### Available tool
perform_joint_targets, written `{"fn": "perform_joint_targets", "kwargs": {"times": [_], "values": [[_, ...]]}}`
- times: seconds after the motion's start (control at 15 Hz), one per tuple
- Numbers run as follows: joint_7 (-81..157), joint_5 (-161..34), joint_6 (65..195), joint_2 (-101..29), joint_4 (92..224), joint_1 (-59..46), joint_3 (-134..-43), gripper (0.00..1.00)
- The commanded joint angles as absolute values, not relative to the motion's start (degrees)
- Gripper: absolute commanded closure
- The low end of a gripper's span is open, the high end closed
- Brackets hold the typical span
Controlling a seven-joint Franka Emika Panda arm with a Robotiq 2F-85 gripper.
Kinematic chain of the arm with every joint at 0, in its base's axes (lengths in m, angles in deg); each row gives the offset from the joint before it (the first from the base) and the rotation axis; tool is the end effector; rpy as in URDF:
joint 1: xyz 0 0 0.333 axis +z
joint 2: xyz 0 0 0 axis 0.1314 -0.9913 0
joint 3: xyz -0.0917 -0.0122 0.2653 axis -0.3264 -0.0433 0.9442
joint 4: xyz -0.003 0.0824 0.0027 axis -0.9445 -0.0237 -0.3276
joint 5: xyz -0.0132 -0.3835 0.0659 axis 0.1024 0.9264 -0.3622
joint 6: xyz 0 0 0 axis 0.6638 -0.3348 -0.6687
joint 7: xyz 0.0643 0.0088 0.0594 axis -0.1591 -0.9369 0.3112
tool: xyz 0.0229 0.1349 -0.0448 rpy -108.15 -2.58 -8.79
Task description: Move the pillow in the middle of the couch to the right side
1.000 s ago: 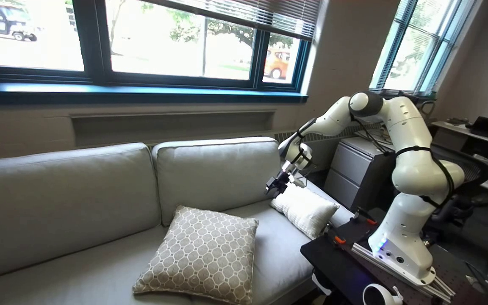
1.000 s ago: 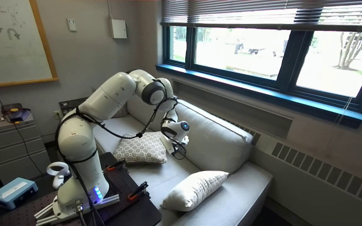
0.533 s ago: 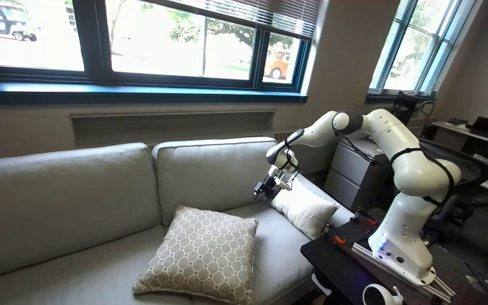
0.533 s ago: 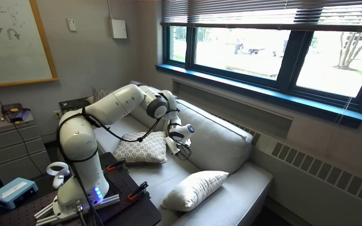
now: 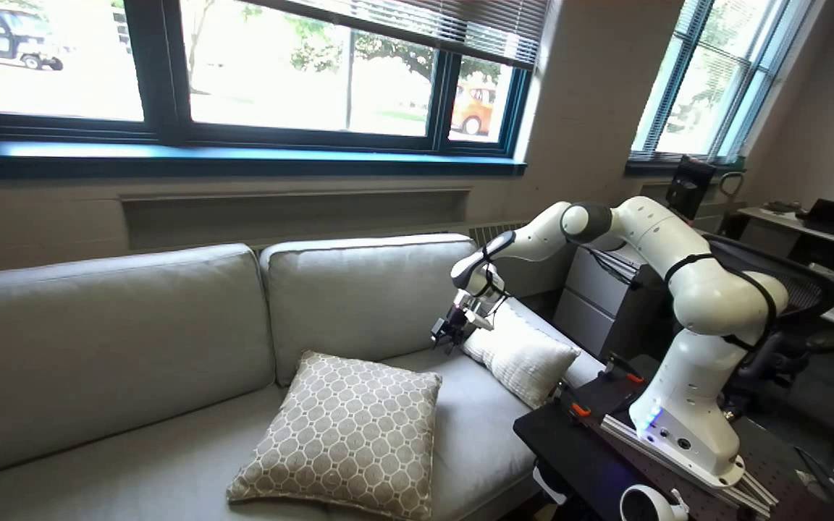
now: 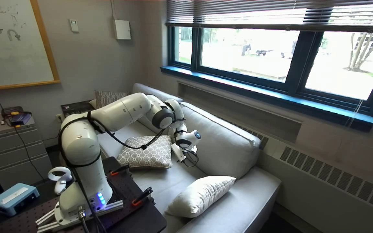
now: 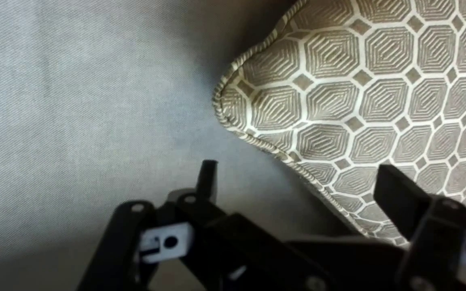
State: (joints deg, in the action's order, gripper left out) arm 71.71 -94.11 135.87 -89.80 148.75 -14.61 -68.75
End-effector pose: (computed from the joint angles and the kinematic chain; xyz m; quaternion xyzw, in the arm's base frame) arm 0.5968 0.1034 -0.0921 -0.9573 -0.0429 0.0616 0.2791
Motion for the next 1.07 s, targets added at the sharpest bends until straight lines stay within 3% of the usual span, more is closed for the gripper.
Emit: {"fn": "perform_joint_targets", "kwargs": {"times": [0.0,0.8,0.87,1.0], "values": [[68.33,-90.58,136.31,-88.47,150.33,-16.22,-68.64,0.0],[69.89,-89.46,128.22,-108.92,133.71,-16.34,-62.2,0.0],[73.83,-96.4,128.8,-104.1,139.74,-14.34,-64.55,0.0],[76.16,-99.51,127.32,-105.02,138.08,-12.91,-64.83,0.0]]}}
